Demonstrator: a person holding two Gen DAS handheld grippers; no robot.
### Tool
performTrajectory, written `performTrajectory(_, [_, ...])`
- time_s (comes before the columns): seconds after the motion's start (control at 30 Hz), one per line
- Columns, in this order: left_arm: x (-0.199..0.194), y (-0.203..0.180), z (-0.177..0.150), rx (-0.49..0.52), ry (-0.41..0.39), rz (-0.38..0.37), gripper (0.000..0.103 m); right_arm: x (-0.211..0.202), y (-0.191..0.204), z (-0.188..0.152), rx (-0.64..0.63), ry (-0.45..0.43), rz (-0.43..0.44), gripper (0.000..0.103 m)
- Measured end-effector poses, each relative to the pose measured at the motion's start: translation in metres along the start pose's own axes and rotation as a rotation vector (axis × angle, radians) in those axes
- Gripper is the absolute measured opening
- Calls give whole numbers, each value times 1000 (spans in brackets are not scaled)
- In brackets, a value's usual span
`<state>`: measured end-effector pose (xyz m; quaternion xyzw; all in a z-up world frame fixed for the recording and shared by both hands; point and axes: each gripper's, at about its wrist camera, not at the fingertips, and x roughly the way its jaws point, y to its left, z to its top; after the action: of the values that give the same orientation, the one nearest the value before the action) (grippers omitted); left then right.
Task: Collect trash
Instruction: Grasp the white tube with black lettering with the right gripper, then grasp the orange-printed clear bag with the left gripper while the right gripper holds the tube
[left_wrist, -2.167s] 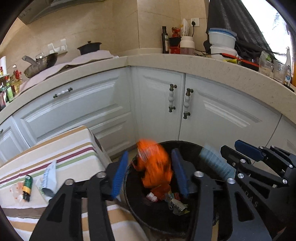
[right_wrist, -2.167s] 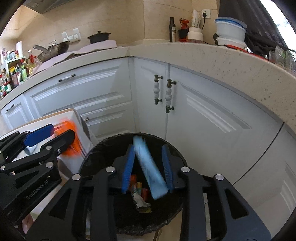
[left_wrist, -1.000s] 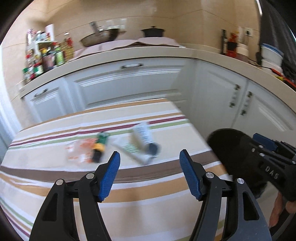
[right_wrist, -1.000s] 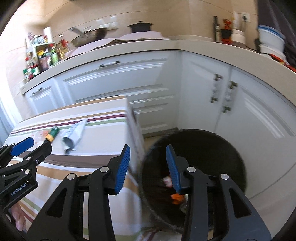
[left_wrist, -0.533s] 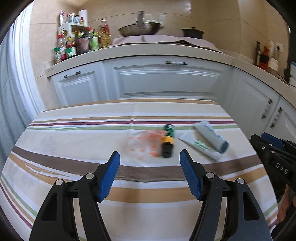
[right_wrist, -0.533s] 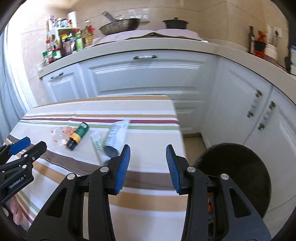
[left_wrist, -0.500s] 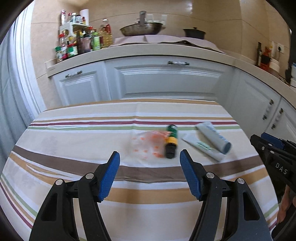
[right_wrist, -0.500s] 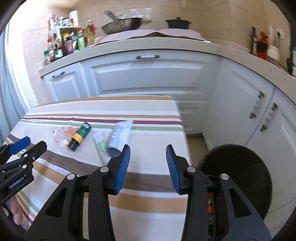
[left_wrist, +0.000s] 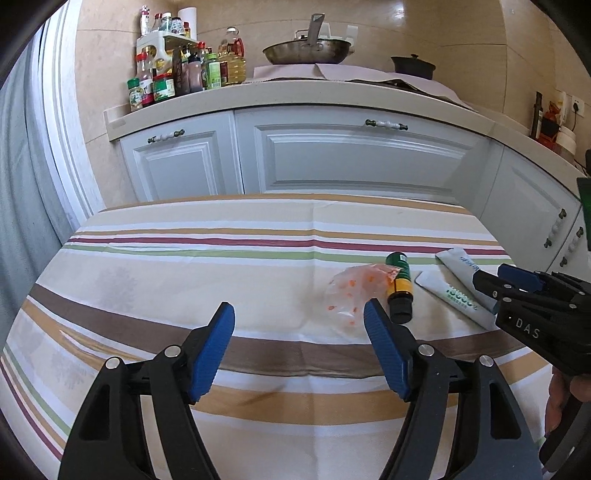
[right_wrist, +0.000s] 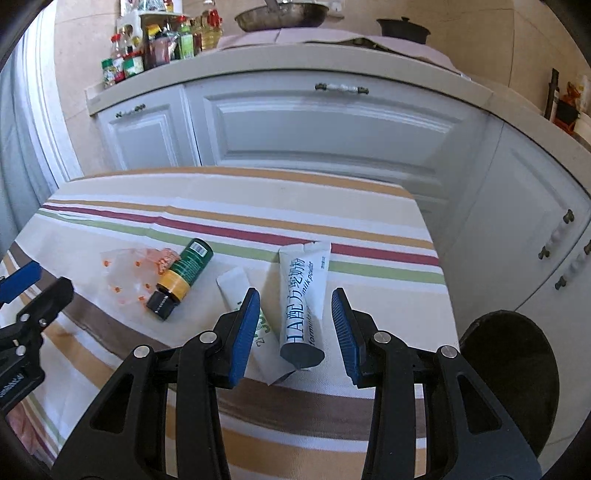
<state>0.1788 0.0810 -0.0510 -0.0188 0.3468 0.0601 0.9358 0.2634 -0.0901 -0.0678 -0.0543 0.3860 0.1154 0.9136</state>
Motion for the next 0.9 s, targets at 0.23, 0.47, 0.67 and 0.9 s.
performTrajectory(0.23, [7,-3,3,7,6,-22,71,14,-3,-3,4,50,-8,18])
performTrajectory(0.47, [13,-16,7,40,0,-56,74,7,-9,-6,12,26,-16,12])
performTrajectory(0.67, [27,-25,8,89,16,-65,70,-1,-21,-7,39,6,-9,12])
performTrajectory(0.9, [47,-25,10,91,83,-115,46,-7,-28,-6,54,-9,-1,13])
